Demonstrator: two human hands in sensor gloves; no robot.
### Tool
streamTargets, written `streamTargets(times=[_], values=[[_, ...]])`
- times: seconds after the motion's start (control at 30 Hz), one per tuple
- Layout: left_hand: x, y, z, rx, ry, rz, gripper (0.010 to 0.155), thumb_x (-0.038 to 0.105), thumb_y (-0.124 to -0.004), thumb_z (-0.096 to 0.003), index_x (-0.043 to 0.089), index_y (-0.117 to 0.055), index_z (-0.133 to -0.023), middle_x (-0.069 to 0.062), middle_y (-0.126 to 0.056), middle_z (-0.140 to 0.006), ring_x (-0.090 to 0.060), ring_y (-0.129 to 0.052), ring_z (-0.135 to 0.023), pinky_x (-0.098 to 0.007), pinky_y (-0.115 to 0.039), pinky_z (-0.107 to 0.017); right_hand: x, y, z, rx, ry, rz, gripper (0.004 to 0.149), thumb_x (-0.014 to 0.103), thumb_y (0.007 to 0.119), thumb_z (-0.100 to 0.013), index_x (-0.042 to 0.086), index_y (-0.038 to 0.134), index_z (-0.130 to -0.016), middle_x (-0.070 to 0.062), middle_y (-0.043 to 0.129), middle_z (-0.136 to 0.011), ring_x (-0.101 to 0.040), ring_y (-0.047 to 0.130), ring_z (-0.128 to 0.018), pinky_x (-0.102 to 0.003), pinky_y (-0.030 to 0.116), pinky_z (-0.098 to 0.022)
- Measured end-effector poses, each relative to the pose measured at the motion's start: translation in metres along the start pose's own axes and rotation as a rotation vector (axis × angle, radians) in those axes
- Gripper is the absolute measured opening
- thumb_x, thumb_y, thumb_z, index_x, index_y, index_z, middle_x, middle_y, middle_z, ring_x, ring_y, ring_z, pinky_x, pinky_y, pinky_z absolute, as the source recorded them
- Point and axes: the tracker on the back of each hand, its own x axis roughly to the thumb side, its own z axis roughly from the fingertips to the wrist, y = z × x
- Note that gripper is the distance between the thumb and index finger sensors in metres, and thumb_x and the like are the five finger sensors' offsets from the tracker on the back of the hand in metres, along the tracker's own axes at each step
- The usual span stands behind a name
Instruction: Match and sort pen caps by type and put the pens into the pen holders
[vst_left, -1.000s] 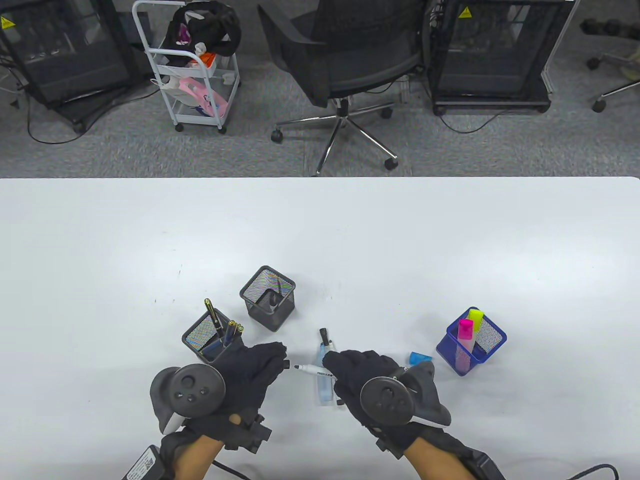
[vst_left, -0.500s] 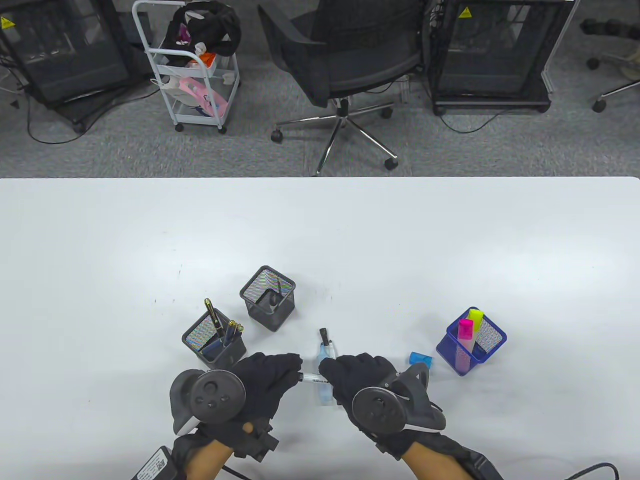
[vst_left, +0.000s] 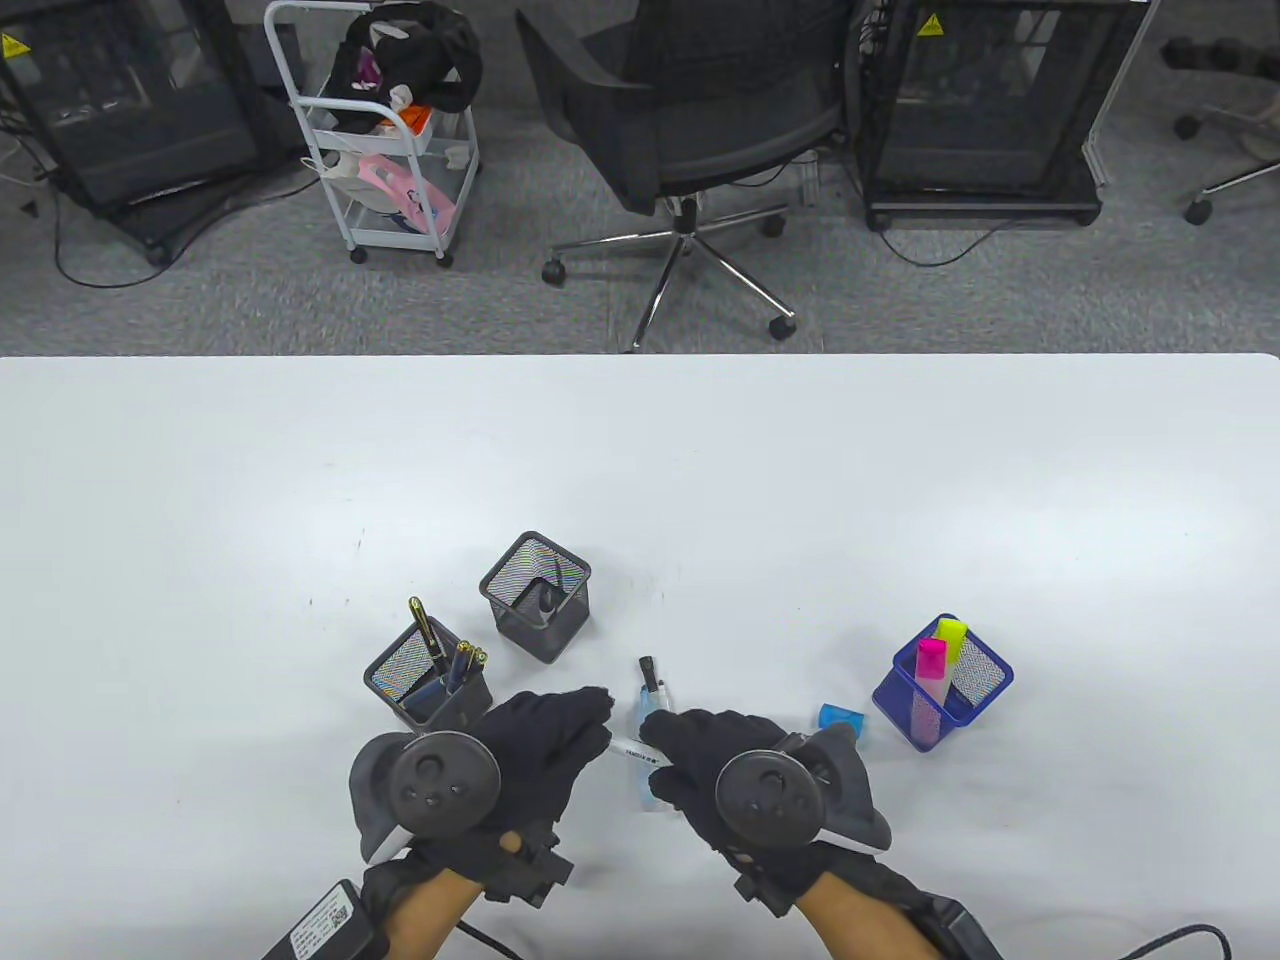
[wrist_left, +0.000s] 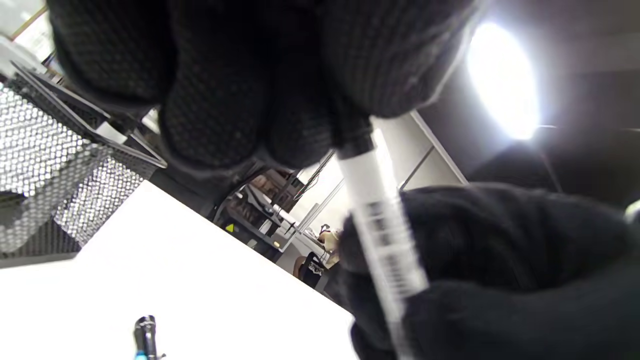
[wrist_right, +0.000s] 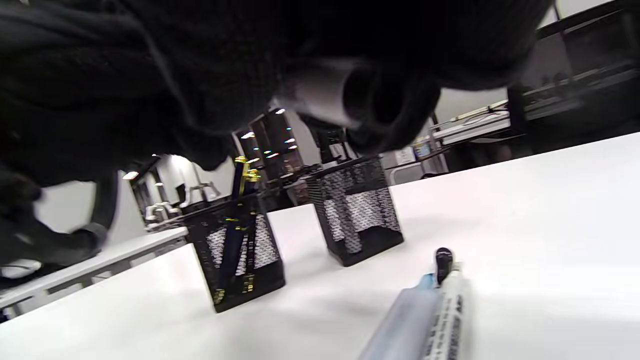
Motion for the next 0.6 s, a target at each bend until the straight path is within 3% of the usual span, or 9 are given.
streamTargets(times=[0.13, 0.3, 0.43, 0.6], values=[[0.015, 0.035, -0.023, 0.068, -0.009, -0.136, 0.042, 0.022, -0.088, -0.0447, 0.015, -0.091, -0.086, -0.023, -0.097, -0.082, -0.038, -0.100, -0.063, -0.068, -0.077, -0.054, -0.026, -0.016, 0.003, -0.128, 0.104, 0.028, 0.069, 0.042, 0.085, -0.043, 0.010, 0.062, -0.099, -0.022, 0.080, -0.092, -0.039, 0.094, -0.075, -0.049, 0.084, -0.052], [0.031, 0.067, -0.062, 0.075, 0.046, -0.316, 0.040, 0.019, -0.087, -0.0464, 0.016, -0.089, -0.087, -0.023, -0.089, -0.090, -0.040, -0.093, -0.071, -0.069, -0.071, -0.059, -0.053, -0.024, 0.009, -0.130, 0.196, -0.003, 0.070, 0.044, 0.083, -0.044, 0.010, 0.061, -0.100, -0.023, 0.079, -0.093, -0.041, 0.092, -0.076, -0.052, 0.082, -0.054], [0.031, 0.066, -0.089, 0.054, 0.136, -0.432, 0.040, 0.019, -0.086, -0.0473, 0.017, -0.089, -0.087, -0.022, -0.087, -0.092, -0.040, -0.090, -0.073, -0.069, -0.068, -0.062, -0.053, -0.023, 0.008, -0.118, 0.188, 0.037, 0.070, 0.045, 0.083, -0.044, 0.010, 0.061, -0.100, -0.023, 0.078, -0.093, -0.041, 0.092, -0.077, -0.053, 0.081, -0.054], [0.026, 0.046, -0.113, 0.002, 0.238, -0.651, 0.039, 0.019, -0.085, -0.0478, 0.018, -0.089, -0.087, -0.021, -0.086, -0.093, -0.040, -0.089, -0.075, -0.069, -0.066, -0.063, -0.050, -0.022, 0.008, -0.102, 0.176, 0.055, 0.071, 0.044, 0.083, -0.044, 0.010, 0.060, -0.101, -0.023, 0.078, -0.094, -0.041, 0.091, -0.078, -0.054, 0.081, -0.055]])
